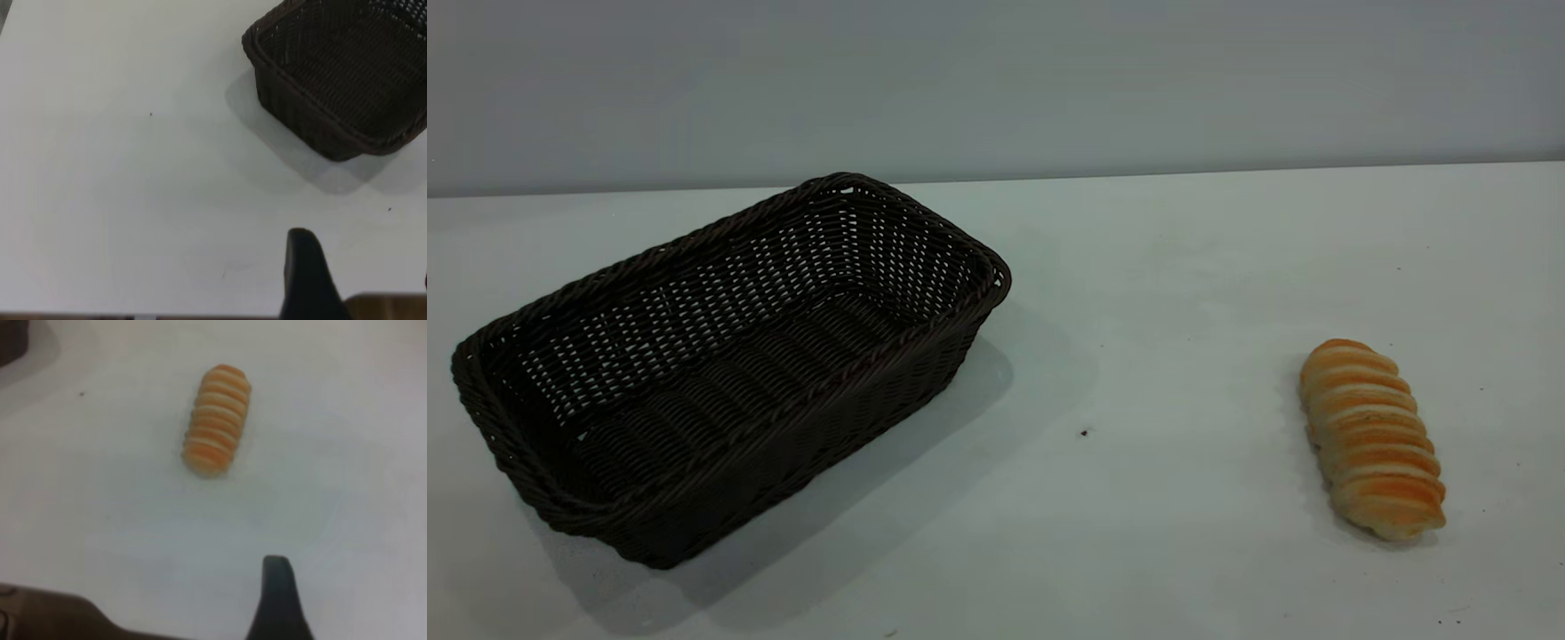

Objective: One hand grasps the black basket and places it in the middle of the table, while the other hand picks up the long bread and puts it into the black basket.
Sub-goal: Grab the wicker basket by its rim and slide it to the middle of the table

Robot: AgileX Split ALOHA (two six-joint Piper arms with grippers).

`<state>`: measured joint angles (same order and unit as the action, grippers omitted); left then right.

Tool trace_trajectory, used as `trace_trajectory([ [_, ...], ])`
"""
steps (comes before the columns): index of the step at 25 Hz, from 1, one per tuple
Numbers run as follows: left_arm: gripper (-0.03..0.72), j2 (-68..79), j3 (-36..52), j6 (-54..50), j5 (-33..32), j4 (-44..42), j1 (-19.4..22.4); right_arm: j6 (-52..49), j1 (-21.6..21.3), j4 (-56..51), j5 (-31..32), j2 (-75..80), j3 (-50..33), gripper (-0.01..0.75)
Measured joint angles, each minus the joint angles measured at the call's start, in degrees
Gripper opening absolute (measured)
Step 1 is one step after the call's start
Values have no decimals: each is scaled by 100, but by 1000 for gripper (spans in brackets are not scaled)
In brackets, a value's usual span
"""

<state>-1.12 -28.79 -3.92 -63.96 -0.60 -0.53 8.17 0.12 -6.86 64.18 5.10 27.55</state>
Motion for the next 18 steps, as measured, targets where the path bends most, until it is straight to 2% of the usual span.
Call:
trace_trajectory([
  [3,482,0,-238,7,377,220,-4,0,0,-88,-360,5,64,543],
  [7,482,590,-398,-131,352,375,-4,46,0,-477,-1219,425,89,543],
  [13,482,2915,-557,-194,626,366,-4,744,0,-1209,-1830,2167,90,543],
  [18,482,4851,-682,-846,1526,366,-4,1471,0,-1851,-2354,3330,90,543],
])
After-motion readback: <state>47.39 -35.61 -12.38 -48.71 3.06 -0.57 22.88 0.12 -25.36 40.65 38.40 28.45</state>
